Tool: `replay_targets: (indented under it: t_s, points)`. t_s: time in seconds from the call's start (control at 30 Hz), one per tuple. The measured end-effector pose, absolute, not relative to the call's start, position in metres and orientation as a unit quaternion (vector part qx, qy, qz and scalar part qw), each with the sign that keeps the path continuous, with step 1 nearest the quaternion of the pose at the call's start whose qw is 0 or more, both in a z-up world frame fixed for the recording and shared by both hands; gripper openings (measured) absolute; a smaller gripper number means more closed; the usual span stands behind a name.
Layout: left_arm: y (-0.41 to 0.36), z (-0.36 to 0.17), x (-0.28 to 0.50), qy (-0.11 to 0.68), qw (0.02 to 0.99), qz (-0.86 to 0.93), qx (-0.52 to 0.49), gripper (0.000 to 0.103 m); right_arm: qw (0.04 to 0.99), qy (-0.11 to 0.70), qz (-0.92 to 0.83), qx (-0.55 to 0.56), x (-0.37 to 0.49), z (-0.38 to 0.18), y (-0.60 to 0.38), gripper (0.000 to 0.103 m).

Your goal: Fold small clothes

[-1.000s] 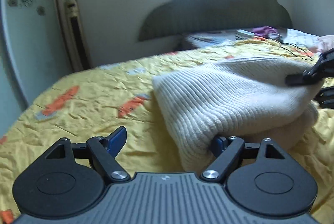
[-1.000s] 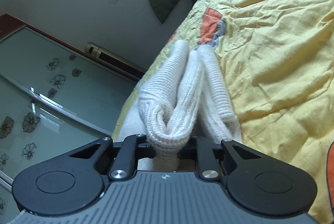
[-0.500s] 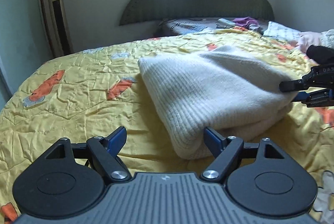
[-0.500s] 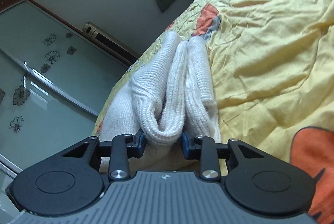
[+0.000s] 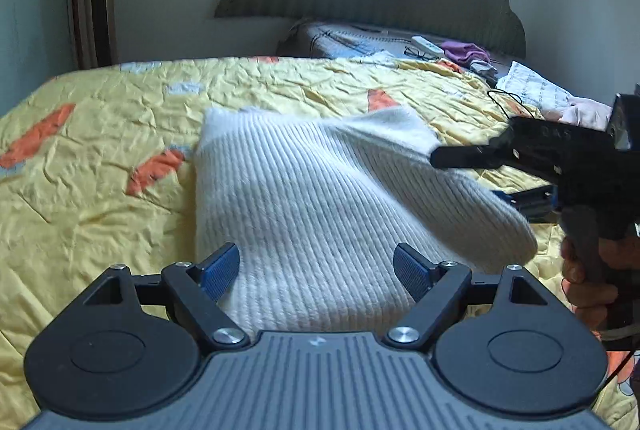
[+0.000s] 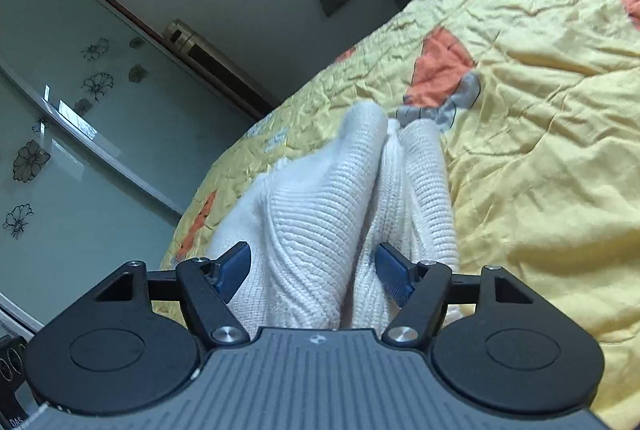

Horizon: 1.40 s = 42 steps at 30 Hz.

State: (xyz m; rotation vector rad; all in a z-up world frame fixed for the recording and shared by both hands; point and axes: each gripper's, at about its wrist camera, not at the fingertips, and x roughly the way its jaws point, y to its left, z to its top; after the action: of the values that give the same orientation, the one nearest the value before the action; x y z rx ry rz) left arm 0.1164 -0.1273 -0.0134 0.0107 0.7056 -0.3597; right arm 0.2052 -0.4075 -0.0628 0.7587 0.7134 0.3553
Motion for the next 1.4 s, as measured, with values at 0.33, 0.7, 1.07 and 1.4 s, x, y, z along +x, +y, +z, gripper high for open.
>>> replay_targets:
  t_s: [0.33, 0.7, 1.07, 1.4]
  points:
    - [-0.132, -0.017, 0.110, 0.336, 0.925, -0.178, 0.018, 0.088, 0.913, 0.300, 0.143, 0.236, 0.195, -0.033, -0.393, 0.018]
    - [-0.133, -0.022, 0.112, 0.342, 0.925, -0.165, 0.017, 0.090, 0.949, 0.243, 0.130, 0.150, 0.147, -0.004, -0.372, 0.039]
    - [-0.137, -0.023, 0.105, 0.342, 0.927, -0.149, 0.034, 0.091, 0.924, 0.314, 0.153, 0.155, 0.150, -0.040, -0.360, 0.036]
    - [-0.141, -0.023, 0.099, 0.341, 0.928, -0.139, 0.050, 0.092, 0.934, 0.306, 0.141, 0.120, 0.138, -0.037, -0.345, 0.045]
